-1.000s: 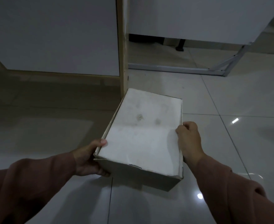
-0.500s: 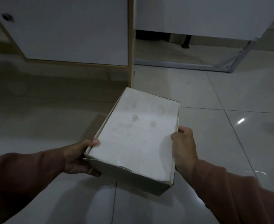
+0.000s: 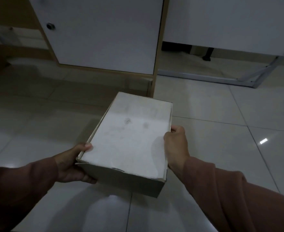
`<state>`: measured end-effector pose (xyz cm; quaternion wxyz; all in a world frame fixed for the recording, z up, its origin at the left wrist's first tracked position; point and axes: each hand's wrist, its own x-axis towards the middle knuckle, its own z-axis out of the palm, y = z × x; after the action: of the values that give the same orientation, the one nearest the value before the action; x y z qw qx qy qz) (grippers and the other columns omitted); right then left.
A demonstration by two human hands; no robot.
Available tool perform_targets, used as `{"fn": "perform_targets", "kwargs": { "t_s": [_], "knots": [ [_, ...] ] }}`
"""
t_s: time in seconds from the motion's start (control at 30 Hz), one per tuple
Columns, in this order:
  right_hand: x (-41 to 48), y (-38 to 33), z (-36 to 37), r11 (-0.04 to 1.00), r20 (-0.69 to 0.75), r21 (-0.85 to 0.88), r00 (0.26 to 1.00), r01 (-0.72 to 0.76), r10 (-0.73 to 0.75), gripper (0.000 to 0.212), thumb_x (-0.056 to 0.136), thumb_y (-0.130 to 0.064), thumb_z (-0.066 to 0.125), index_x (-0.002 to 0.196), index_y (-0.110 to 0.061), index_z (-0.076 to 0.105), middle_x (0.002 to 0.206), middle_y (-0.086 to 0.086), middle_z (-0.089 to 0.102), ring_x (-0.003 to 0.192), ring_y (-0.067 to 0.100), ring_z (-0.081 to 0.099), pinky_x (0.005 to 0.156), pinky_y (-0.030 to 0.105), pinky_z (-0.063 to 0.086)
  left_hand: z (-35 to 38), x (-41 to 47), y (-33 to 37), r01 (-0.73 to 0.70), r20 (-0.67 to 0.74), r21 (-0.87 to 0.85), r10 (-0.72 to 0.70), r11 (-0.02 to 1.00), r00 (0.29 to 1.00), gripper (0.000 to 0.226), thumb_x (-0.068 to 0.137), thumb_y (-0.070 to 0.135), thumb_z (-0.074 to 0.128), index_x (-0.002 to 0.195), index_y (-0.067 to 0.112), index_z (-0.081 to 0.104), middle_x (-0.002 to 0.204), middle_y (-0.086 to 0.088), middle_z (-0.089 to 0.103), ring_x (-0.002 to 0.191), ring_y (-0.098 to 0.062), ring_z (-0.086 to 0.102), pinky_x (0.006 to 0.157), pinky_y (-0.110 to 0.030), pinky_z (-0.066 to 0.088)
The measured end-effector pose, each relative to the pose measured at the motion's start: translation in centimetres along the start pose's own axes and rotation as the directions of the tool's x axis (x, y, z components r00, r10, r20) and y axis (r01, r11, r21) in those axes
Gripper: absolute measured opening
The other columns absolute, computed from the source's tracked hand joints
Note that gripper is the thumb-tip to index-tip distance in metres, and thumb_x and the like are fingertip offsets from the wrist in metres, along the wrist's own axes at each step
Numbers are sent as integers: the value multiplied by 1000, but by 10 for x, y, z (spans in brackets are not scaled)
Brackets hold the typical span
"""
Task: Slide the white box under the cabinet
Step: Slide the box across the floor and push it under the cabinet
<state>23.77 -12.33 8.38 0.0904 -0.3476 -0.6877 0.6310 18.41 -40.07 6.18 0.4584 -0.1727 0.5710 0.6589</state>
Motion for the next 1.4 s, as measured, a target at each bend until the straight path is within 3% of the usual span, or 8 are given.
{"fn": "perform_targets", "kwargs": {
  "t_s": [0.17, 0.33, 0.57, 0.73, 0.97, 1.2, 1.3, 1.4],
  "knots": [
    [10, -9, 45, 999, 84, -42, 996, 12, -8, 29, 87, -4, 39, 112, -14, 50, 85, 2, 59, 79, 24, 60, 64, 34, 52, -37, -4, -2, -33, -56, -94, 27, 995, 998, 97, 16, 31, 93, 104, 5, 63, 91, -25, 71, 95, -44, 58, 89, -59, 42],
    [19, -4, 82, 998, 128, -58, 992, -9, 16, 37, 88, -4, 39, 123, -15, 50, 97, 6, 63, 87, 29, 65, 75, 41, 57, -63, 4, -2, -59, -109, -175, 40, 983, 993, 49, 67, 39, 58, 101, 4, 63, 84, -23, 71, 93, -41, 56, 91, -56, 38],
    [44, 10, 102, 996, 136, -85, 990, -34, 45, 37, 90, -3, 39, 125, -11, 47, 98, 8, 61, 92, 33, 64, 81, 46, 58, -77, 34, 4, -28, -144, -174, 2, 984, 990, 42, 68, 43, 57, 76, 8, 79, 87, -19, 73, 81, -36, 66, 83, -48, 44],
    [65, 14, 109, 994, 116, -88, 990, -71, 81, 43, 86, 2, 35, 123, -15, 50, 103, 8, 63, 91, 31, 63, 86, 52, 56, -71, 61, 14, -18, -166, -217, -19, 976, 986, 42, 66, 42, 61, 94, 11, 68, 83, -15, 74, 87, -35, 63, 77, -47, 50],
    [65, 32, 112, 972, 262, -230, 959, -47, 108, 56, 93, 5, 30, 146, -14, 34, 155, 7, 31, 140, 27, 33, 118, 42, 30, -67, 76, 12, -26, -228, -250, -33, 968, 973, 29, 79, 37, 59, 92, 13, 67, 81, -14, 74, 80, -32, 66, 75, -46, 54],
    [61, 40, 106, 851, 437, -491, 898, 186, 56, 59, 96, 2, 32, 151, -10, 14, 162, 6, -2, 149, 22, 8, 119, 28, 11, -64, 79, 19, -43, -331, 189, 105, 981, 938, 28, 89, 30, 60, 114, 19, 57, 105, -8, 57, 86, -25, 55, 80, -44, 52],
    [51, 41, 111, 689, 475, -631, 880, 357, -21, 57, 96, -11, 40, 149, -11, 20, 161, 11, -11, 149, 30, -6, 122, 37, 6, -66, 81, 19, -130, -289, 591, 360, 796, 887, 61, 87, 33, 64, 140, 31, 34, 127, -4, 54, 102, -26, 60, 76, -37, 55],
    [33, 48, 114, 372, 633, -692, 768, 618, -100, 50, 97, -33, 39, 144, -17, 30, 161, 13, -4, 148, 33, -10, 120, 47, 3, -69, 75, 12, -221, -103, 859, 578, 463, 810, 98, 76, 46, 72, 152, 28, 14, 155, -4, 30, 141, -26, 34, 109, -35, 36]
  ]
}}
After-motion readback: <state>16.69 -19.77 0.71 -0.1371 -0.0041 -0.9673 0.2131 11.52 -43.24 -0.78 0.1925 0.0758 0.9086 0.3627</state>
